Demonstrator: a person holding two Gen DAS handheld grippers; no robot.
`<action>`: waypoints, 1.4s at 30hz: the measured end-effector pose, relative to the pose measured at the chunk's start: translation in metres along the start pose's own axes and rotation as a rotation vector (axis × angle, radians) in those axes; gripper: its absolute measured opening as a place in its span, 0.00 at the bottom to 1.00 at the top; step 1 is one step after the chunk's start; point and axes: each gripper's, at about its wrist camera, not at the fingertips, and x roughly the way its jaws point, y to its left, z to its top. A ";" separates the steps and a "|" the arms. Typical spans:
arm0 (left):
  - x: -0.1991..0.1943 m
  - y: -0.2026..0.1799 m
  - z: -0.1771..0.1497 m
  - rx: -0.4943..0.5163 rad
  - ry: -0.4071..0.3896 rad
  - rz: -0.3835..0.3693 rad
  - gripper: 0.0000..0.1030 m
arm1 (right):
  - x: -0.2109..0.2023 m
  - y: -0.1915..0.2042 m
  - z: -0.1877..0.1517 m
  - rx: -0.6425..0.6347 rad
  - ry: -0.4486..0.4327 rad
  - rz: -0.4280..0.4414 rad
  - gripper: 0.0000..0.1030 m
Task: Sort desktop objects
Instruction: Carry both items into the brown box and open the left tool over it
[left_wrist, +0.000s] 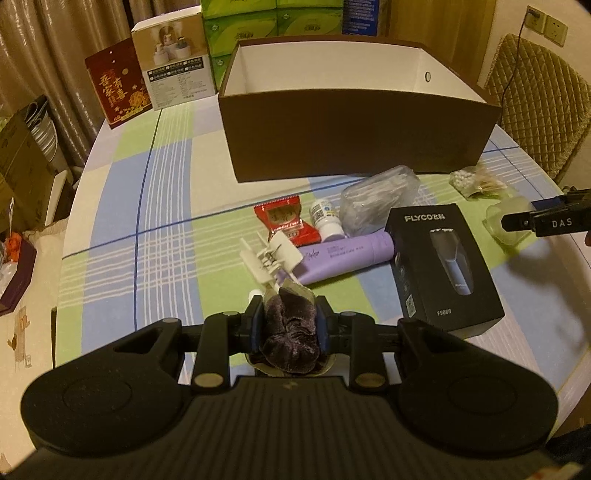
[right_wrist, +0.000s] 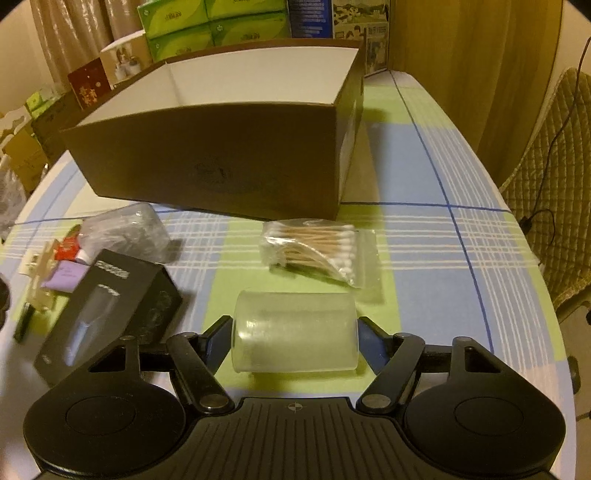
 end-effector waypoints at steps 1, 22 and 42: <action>-0.001 0.000 0.002 0.003 -0.004 -0.003 0.24 | -0.003 0.002 0.001 0.002 -0.004 0.003 0.67; 0.012 0.002 0.154 0.139 -0.195 -0.076 0.24 | -0.046 0.038 0.130 -0.066 -0.176 0.132 0.67; 0.169 0.004 0.275 0.143 -0.039 -0.068 0.24 | 0.086 0.006 0.244 0.030 -0.065 0.006 0.67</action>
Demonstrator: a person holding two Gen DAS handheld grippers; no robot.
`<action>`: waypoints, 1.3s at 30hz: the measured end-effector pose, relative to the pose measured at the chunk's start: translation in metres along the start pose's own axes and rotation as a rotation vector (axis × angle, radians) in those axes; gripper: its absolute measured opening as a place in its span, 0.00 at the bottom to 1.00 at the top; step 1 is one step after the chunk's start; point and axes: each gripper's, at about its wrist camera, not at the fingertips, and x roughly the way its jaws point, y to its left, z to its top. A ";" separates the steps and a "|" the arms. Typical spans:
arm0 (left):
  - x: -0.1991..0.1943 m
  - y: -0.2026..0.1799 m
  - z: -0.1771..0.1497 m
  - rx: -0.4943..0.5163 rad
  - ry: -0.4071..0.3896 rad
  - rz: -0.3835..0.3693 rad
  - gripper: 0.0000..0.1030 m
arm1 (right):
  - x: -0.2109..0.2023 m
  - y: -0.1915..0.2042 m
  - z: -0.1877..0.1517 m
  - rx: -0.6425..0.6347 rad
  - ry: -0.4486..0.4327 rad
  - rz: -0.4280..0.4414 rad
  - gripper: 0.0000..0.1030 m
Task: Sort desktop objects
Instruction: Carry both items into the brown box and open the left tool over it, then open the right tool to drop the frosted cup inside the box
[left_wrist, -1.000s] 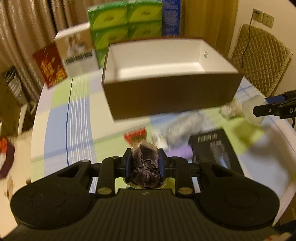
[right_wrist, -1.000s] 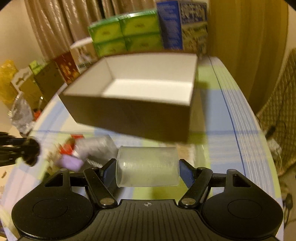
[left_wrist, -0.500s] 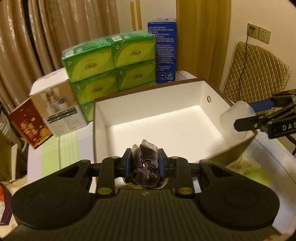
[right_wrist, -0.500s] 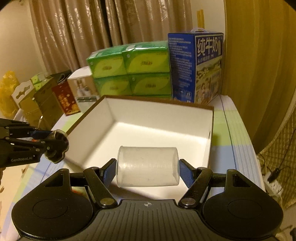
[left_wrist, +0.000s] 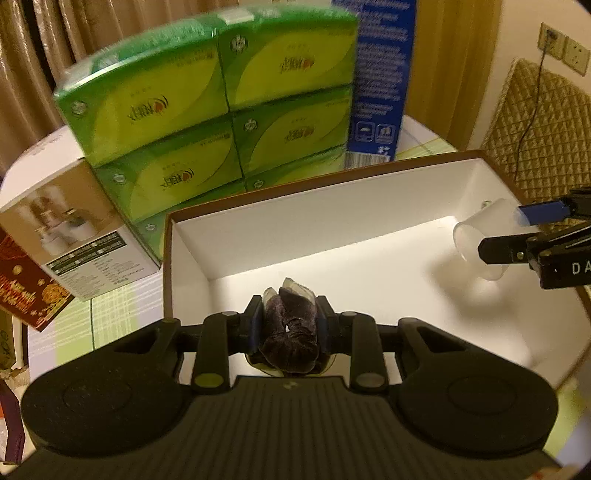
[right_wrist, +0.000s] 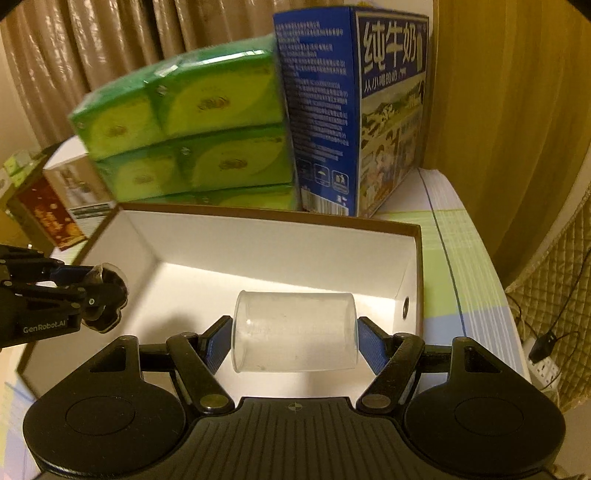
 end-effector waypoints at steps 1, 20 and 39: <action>0.007 0.002 0.002 0.000 0.008 0.006 0.24 | 0.004 0.000 0.002 -0.002 0.003 -0.007 0.67; 0.072 0.009 0.026 0.009 0.064 0.049 0.30 | 0.052 -0.012 0.018 -0.052 0.027 -0.111 0.67; 0.059 0.006 0.029 0.066 -0.012 0.109 0.69 | 0.051 -0.014 0.019 -0.072 -0.039 -0.106 0.67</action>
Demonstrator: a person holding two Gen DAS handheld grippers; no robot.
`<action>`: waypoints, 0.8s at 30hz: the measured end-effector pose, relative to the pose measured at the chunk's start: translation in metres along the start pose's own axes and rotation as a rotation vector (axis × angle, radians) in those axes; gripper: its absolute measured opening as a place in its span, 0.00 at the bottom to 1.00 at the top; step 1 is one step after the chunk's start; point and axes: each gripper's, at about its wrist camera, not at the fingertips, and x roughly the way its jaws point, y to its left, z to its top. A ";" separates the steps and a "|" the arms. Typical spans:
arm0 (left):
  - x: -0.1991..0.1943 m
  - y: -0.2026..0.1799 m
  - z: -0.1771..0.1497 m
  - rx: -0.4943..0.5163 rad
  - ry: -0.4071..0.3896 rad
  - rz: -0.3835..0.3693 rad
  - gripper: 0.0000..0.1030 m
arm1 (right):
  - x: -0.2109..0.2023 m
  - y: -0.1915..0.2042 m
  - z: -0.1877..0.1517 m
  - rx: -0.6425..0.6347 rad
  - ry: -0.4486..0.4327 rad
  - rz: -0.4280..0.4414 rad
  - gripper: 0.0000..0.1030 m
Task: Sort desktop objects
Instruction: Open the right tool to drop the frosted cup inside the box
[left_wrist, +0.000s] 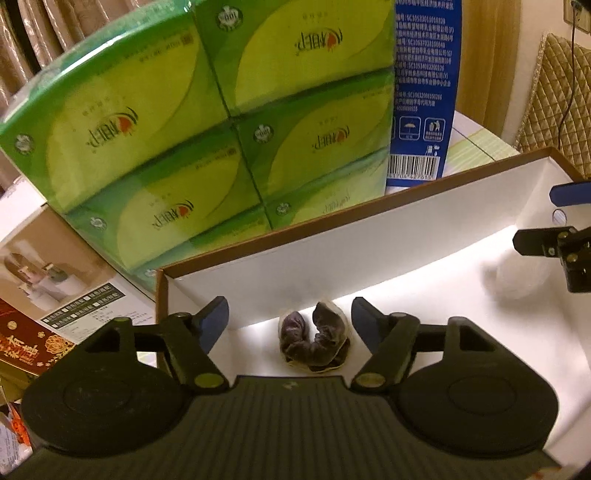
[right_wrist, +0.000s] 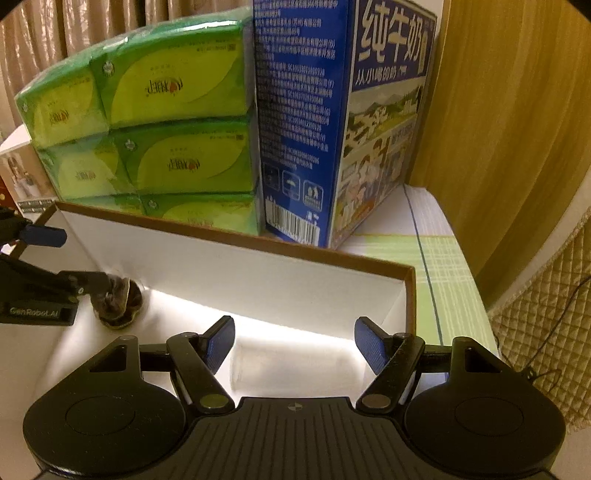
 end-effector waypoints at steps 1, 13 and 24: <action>-0.001 0.000 0.000 -0.003 -0.002 0.000 0.69 | -0.002 0.000 0.000 0.001 -0.010 0.007 0.68; -0.045 0.003 -0.016 -0.034 -0.049 -0.007 0.84 | -0.047 -0.003 -0.017 0.047 -0.069 0.107 0.95; -0.121 -0.004 -0.042 -0.092 -0.133 -0.021 0.94 | -0.107 0.012 -0.047 0.091 -0.062 0.159 0.98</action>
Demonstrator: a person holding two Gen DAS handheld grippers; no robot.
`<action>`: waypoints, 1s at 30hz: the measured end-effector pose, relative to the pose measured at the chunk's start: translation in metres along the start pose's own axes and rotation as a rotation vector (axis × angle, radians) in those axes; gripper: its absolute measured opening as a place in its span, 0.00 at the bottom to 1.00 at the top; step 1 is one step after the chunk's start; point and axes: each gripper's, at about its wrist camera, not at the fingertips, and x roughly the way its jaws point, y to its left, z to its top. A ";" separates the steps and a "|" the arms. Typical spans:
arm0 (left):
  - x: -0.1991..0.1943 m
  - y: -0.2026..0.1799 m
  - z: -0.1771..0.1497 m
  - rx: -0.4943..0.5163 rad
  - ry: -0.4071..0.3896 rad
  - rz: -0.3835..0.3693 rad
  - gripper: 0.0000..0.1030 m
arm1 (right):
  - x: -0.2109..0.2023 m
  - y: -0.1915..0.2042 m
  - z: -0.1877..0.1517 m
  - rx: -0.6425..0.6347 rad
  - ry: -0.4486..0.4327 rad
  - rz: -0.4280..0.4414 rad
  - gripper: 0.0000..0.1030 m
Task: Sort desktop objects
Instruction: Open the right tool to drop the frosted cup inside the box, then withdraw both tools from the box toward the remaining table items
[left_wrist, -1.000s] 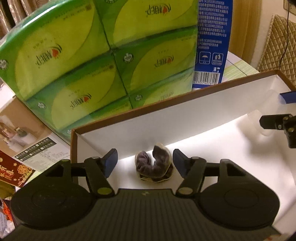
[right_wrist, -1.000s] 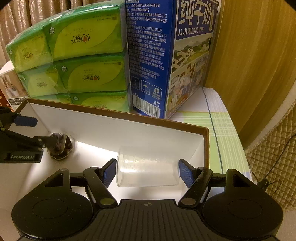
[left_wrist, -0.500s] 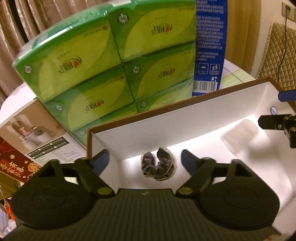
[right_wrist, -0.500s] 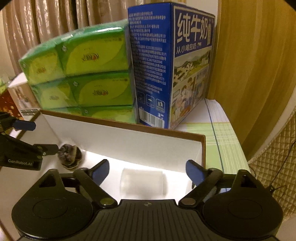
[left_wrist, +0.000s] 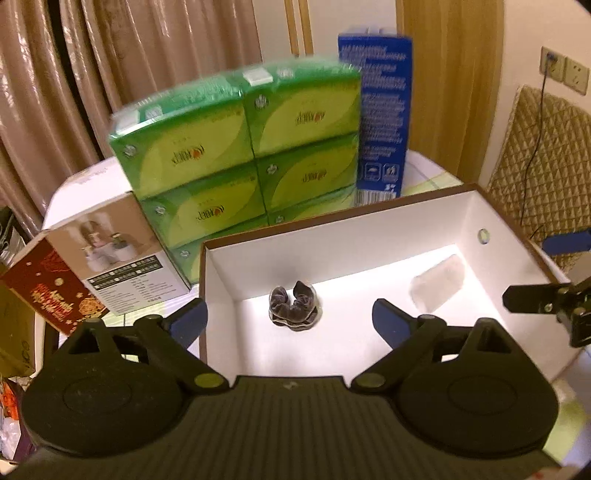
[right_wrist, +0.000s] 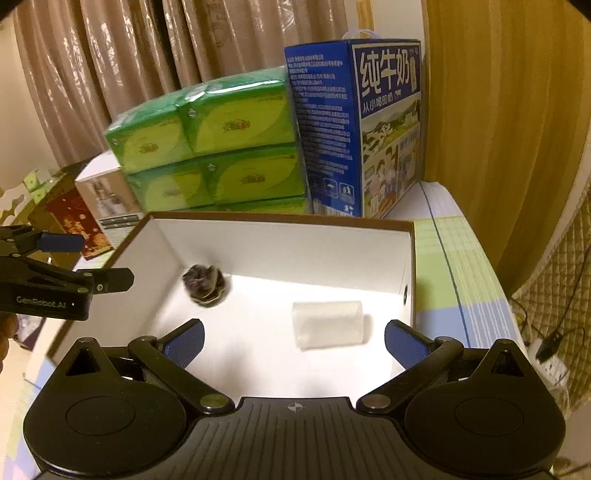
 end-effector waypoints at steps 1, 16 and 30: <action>-0.008 -0.001 -0.002 -0.009 -0.011 0.000 0.95 | -0.005 0.002 -0.002 0.005 0.000 0.001 0.98; -0.114 -0.011 -0.044 -0.123 -0.094 0.040 0.97 | -0.088 0.029 -0.042 0.062 -0.036 -0.048 0.98; -0.193 -0.037 -0.101 -0.182 -0.074 0.061 0.97 | -0.158 0.062 -0.095 0.014 -0.040 -0.021 0.98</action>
